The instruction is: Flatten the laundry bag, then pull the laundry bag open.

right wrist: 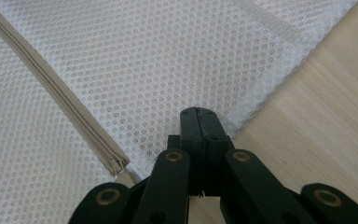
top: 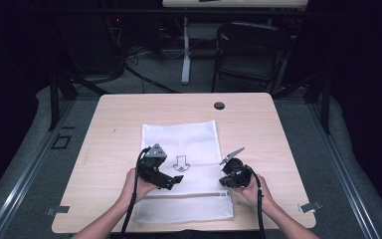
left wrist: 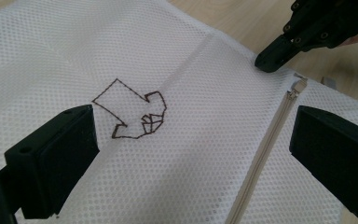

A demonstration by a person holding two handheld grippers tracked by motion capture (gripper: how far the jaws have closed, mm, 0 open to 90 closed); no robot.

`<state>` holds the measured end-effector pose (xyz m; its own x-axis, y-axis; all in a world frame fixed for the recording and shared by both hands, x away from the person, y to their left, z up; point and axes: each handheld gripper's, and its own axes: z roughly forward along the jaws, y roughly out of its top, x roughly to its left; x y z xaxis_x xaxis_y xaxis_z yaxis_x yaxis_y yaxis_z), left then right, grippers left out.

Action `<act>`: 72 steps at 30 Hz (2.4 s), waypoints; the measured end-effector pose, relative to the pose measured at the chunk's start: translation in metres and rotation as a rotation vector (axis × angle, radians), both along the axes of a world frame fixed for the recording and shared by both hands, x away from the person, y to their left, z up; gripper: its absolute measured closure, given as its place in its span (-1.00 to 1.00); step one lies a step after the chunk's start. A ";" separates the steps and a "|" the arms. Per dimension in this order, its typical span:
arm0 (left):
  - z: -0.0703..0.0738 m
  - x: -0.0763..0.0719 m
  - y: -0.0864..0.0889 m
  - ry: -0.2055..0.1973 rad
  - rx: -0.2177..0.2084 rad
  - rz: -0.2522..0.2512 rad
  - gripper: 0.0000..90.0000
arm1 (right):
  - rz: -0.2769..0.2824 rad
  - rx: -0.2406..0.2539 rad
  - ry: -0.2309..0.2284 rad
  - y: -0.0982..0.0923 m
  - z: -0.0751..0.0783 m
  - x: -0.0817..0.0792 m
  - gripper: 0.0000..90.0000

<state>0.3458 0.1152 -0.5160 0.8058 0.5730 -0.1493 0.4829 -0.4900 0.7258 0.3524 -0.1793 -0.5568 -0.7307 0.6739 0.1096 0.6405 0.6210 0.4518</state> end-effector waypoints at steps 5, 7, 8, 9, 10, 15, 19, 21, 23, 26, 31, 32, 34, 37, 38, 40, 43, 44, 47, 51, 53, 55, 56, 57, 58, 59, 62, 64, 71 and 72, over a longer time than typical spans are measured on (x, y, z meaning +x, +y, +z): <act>-0.002 -0.007 -0.010 -0.006 0.015 -0.042 -0.97 | 0.011 0.012 0.009 -0.003 0.000 0.001 1.00; -0.002 -0.008 -0.013 -0.004 0.014 -0.047 -0.96 | 0.014 0.014 0.006 -0.003 -0.001 0.000 1.00; -0.003 -0.010 -0.018 -0.005 0.016 -0.063 -0.96 | 0.011 0.021 0.001 -0.003 -0.001 -0.001 1.00; -0.003 -0.010 -0.018 -0.005 0.016 -0.063 -0.96 | 0.020 0.017 0.006 -0.004 -0.001 -0.001 1.00; -0.004 -0.013 -0.026 -0.001 0.027 -0.084 -0.95 | 0.011 0.026 0.000 -0.004 -0.001 -0.001 1.00; -0.008 -0.018 -0.041 -0.007 0.041 -0.112 -0.93 | 0.029 0.045 -0.004 -0.005 0.001 -0.001 0.89; -0.012 -0.020 -0.054 -0.013 0.051 -0.150 -0.83 | 0.022 0.070 -0.027 -0.008 0.008 -0.001 0.98; -0.015 -0.021 -0.060 -0.015 0.063 -0.165 -0.75 | 0.018 0.054 -0.020 -0.009 0.006 0.000 1.00; -0.017 -0.023 -0.068 -0.027 0.076 -0.181 -0.66 | 0.021 0.039 -0.011 -0.012 0.002 0.002 1.00; -0.021 -0.028 -0.080 -0.033 0.081 -0.201 -0.64 | 0.035 0.031 -0.007 -0.013 0.001 0.003 1.00; -0.030 -0.033 -0.100 -0.051 0.094 -0.258 -0.39 | 0.032 0.074 -0.026 -0.011 -0.001 0.006 1.00; -0.031 -0.033 -0.103 -0.050 0.096 -0.271 -0.28 | 0.052 0.054 -0.016 -0.011 -0.003 0.008 1.00; -0.035 -0.034 -0.110 -0.045 0.101 -0.279 -0.19 | 0.047 0.060 -0.011 -0.009 -0.004 0.008 1.00; -0.040 -0.034 -0.118 -0.043 0.097 -0.288 -0.11 | 0.046 0.069 0.001 -0.010 -0.004 0.009 1.00; -0.041 -0.033 -0.120 -0.038 0.105 -0.297 -0.04 | 0.031 0.095 0.017 -0.013 -0.005 0.011 1.00; -0.043 -0.034 -0.124 -0.046 0.103 -0.303 0.03 | 0.015 0.109 0.026 -0.012 -0.006 0.010 1.00; -0.046 -0.034 -0.129 -0.047 0.114 -0.303 0.12 | 0.023 0.097 0.022 -0.014 -0.006 0.011 1.00; -0.049 -0.034 -0.131 -0.039 0.104 -0.319 0.18 | 0.024 0.096 0.023 -0.014 -0.005 0.011 1.00; -0.051 -0.036 -0.135 -0.041 0.107 -0.330 0.28 | 0.010 0.118 0.037 -0.015 -0.006 0.012 1.00; -0.050 -0.035 -0.141 -0.058 0.104 -0.325 0.32 | 0.007 0.121 0.040 -0.016 -0.007 0.012 1.00; -0.052 -0.033 -0.146 -0.043 0.100 -0.336 0.35 | 0.004 0.128 0.048 -0.016 -0.007 0.013 1.00; -0.054 -0.033 -0.149 -0.047 0.116 -0.340 0.44 | -0.005 0.134 0.044 -0.017 -0.007 0.013 1.00; -0.055 -0.033 -0.149 -0.047 0.109 -0.334 0.44 | -0.005 0.134 0.044 -0.017 -0.007 0.013 1.00; -0.055 -0.032 -0.149 -0.052 0.107 -0.330 0.55 | 0.005 0.129 0.048 -0.016 -0.007 0.013 1.00; -0.054 -0.031 -0.149 -0.053 0.114 -0.330 0.61 | 0.006 0.128 0.047 -0.016 -0.007 0.013 1.00; -0.054 -0.031 -0.148 -0.047 0.105 -0.324 0.73 | 0.006 0.129 0.047 -0.016 -0.007 0.013 1.00; -0.055 -0.031 -0.147 -0.042 0.109 -0.320 0.78 | -0.011 0.140 0.043 -0.015 -0.007 0.011 1.00; -0.056 -0.030 -0.143 -0.035 0.065 -0.310 0.79 | -0.011 0.143 0.034 -0.015 -0.008 0.011 1.00; -0.058 -0.030 -0.137 -0.026 0.034 -0.268 0.81 | 0.011 0.119 0.030 -0.014 -0.006 0.011 1.00; -0.059 -0.030 -0.137 -0.026 0.034 -0.262 0.81 | 0.011 0.119 0.030 -0.014 -0.006 0.011 1.00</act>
<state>0.3159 -0.0222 -0.5745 0.9308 0.3482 -0.1109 0.3176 -0.6206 0.7170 0.3632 -0.1937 -0.5633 -0.7331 0.6468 0.2102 0.6482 0.5710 0.5038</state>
